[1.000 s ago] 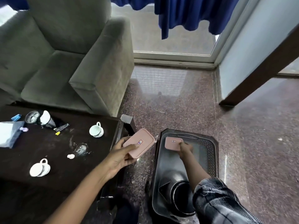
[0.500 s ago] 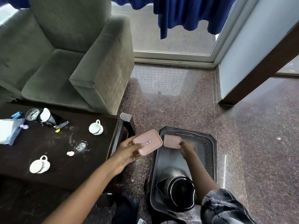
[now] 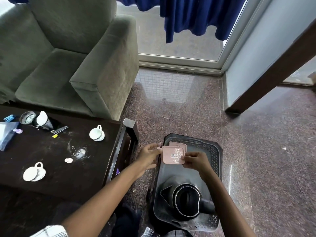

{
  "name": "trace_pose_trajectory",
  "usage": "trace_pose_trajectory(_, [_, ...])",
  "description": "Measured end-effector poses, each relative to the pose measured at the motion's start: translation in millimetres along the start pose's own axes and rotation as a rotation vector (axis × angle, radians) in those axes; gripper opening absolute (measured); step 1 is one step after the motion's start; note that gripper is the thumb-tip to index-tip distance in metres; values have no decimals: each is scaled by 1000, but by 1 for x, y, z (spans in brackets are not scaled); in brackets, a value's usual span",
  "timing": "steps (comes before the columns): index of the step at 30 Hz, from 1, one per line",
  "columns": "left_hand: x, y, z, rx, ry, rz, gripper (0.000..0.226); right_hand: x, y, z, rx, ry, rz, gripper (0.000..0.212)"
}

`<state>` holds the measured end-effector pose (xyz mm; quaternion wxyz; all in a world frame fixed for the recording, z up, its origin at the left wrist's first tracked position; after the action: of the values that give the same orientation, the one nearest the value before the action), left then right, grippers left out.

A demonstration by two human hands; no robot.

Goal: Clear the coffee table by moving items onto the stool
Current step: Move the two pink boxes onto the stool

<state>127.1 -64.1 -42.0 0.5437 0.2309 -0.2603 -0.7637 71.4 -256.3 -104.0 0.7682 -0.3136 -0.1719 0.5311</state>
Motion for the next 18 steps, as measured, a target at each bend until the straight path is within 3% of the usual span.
trace_pose_trajectory(8, [-27, -23, 0, -92, -14, -126, 22, -18, 69, -54, 162, 147, 374, 28])
trace_pose_trajectory(13, [-33, -31, 3, -114, -17, -152, 22, -18, 102, -93, 197, 199, 351, 29])
trace_pose_trajectory(18, [-40, -36, 6, -122, -10, -145, 25, -7, 80, -78, 220, 207, 338, 23])
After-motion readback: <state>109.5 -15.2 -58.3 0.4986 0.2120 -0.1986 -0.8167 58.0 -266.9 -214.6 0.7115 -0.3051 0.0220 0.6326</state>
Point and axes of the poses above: each hand's wrist, its own z-axis away from the middle knuckle, its own x-axis out of the palm, y = z × x, the point moved 6 cm from there along -z, towards the middle knuckle, and after that the axes turned 3 degrees about y, right-handed, at the moved point
